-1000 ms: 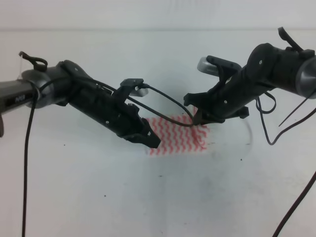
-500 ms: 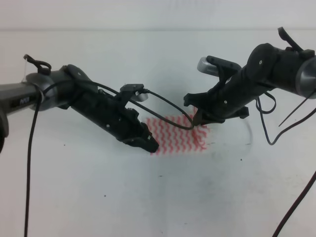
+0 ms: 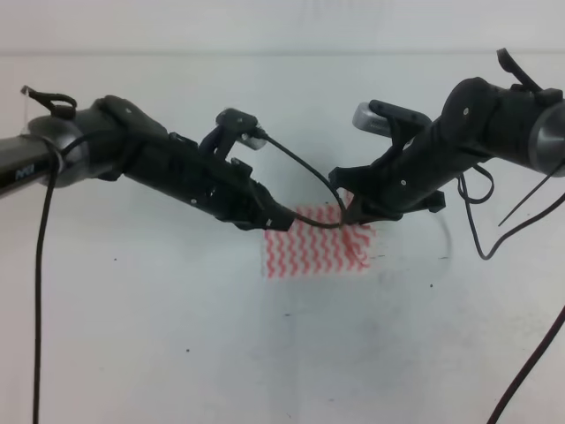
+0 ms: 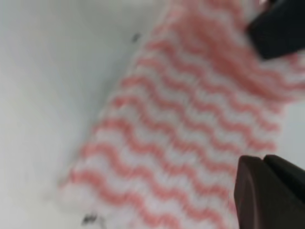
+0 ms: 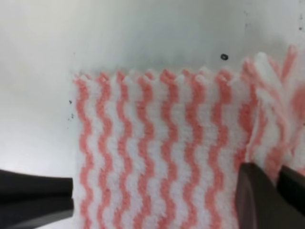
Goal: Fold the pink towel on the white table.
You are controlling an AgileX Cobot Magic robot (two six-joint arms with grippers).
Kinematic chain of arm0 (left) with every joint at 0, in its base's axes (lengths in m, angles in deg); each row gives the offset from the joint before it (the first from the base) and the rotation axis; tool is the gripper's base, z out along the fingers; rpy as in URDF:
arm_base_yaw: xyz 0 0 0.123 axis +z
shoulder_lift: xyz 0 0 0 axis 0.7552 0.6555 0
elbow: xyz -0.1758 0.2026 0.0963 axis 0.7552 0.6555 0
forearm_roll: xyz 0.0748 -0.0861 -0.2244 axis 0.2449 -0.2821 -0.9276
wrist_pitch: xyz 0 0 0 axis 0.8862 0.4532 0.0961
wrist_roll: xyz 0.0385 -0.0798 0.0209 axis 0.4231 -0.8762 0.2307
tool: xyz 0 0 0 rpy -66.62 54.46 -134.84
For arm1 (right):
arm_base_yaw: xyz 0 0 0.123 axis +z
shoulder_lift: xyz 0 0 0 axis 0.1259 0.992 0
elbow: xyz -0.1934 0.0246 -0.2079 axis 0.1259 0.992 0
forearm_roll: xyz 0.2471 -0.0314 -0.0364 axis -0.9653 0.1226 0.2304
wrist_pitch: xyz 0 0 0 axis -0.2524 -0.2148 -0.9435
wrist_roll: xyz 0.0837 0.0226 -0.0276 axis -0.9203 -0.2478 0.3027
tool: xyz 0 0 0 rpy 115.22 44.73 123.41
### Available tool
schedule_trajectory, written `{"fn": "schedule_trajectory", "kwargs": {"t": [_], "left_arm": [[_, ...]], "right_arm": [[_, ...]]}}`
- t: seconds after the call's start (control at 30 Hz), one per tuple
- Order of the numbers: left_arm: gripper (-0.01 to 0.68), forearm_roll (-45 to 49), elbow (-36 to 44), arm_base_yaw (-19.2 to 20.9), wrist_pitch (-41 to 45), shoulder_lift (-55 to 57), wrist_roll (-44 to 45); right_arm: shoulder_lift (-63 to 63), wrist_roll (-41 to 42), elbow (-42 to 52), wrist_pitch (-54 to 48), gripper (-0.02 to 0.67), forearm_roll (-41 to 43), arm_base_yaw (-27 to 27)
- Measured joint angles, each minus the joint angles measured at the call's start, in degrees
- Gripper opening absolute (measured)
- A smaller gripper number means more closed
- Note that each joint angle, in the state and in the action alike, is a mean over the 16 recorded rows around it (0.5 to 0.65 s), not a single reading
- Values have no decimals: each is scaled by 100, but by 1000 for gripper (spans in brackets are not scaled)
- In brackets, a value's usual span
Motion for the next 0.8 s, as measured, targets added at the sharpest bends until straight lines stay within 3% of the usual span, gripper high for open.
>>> {"fn": "schedule_trajectory", "kwargs": {"t": [0.47, 0.8], "left_arm": [[-5, -1976, 790, 437, 379, 16, 1948], [-6, -1903, 971, 243, -127, 121, 2069]], "right_arm": [[13, -1, 1, -74, -12, 16, 3], [-10, -1, -1, -77, -11, 7, -2]]}}
